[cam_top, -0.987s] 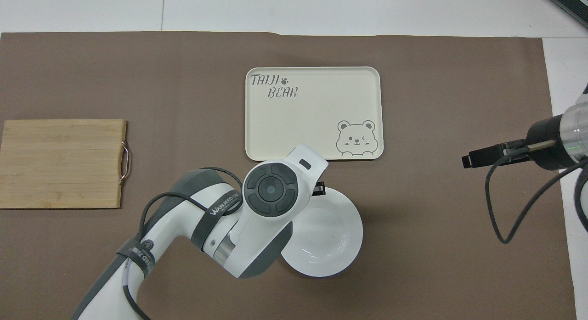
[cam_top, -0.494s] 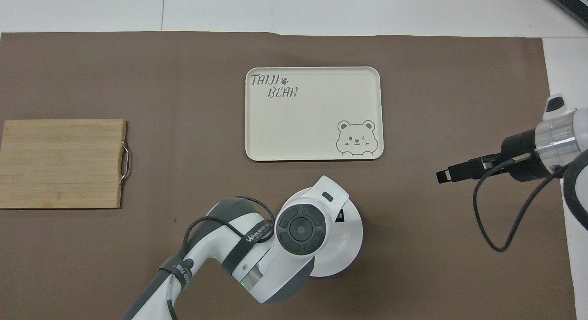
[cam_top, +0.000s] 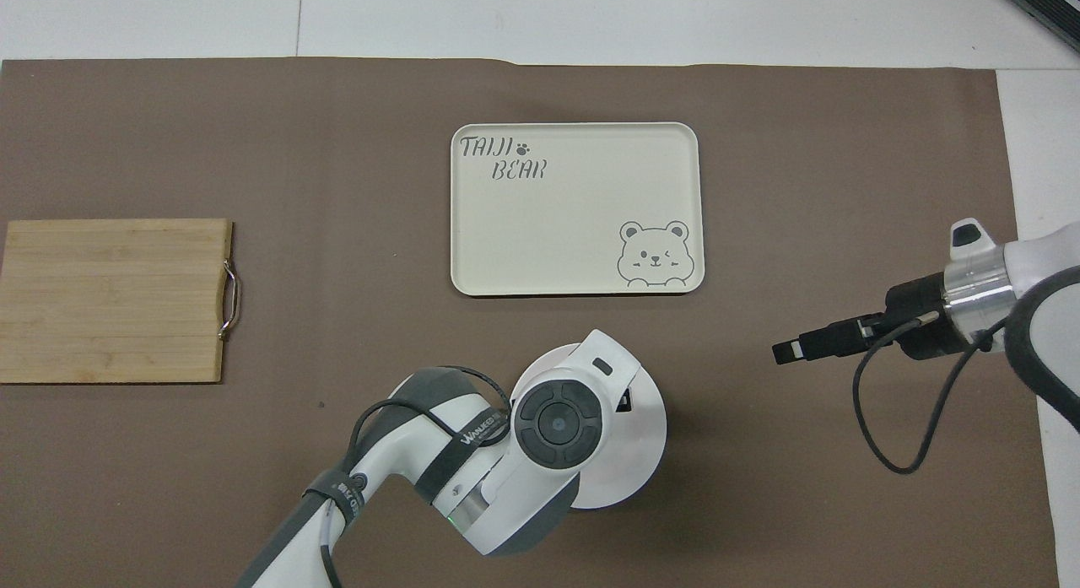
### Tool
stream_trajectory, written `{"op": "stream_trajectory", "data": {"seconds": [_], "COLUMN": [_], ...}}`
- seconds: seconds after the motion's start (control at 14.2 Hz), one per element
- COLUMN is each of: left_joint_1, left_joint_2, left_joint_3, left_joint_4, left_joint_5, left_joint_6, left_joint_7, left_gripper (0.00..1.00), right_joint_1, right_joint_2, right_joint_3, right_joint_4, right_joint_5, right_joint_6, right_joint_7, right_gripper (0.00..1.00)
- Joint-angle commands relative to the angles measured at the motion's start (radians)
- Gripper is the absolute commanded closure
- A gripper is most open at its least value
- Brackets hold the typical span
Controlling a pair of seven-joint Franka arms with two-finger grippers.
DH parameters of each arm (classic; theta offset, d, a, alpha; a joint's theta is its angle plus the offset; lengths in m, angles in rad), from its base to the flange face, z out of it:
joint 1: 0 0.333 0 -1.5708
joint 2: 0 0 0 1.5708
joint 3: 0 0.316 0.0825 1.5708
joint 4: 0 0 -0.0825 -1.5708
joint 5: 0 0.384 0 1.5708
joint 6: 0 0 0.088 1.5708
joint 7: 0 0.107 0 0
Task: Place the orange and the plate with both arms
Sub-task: 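Release the orange onto the plate while the right gripper reaches the plate rim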
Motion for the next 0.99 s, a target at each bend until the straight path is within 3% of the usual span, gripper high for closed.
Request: {"op": "stream_trajectory", "data": {"seconds": [0.0,0.21,0.56,0.92], "left_joint_1": [0.081,0.186,0.372,0.542], "left_joint_2": [-0.038,-0.042,-0.047,-0.062], "left_joint_3": [0.002,0.007,0.009,0.012], "left_joint_4": [0.081,0.124,0.189,0.204], "left_joint_5": [-0.011,-0.011,-0.01,-0.008], "left_joint_6": [-0.129,-0.156,-0.24,-0.304], "left_joint_7": [0.026,0.163,0.399,0.652], "left_gripper": [0.0,0.0,0.0,0.0], "right_joint_1": [0.007,0.006,0.044,0.125], "right_joint_2": [-0.033,-0.034,-0.025,0.059], "right_joint_3": [0.003,0.003,0.003,0.003], "right_joint_4": [-0.086,-0.155,-0.31,-0.39], "right_joint_5": [0.065,0.129,0.238,0.39], "right_joint_6": [0.052,0.072,0.206,0.311], "right_joint_7": [-0.03,-0.058,-0.149,-0.247], "right_gripper": [0.0,0.0,0.0,0.0]}}
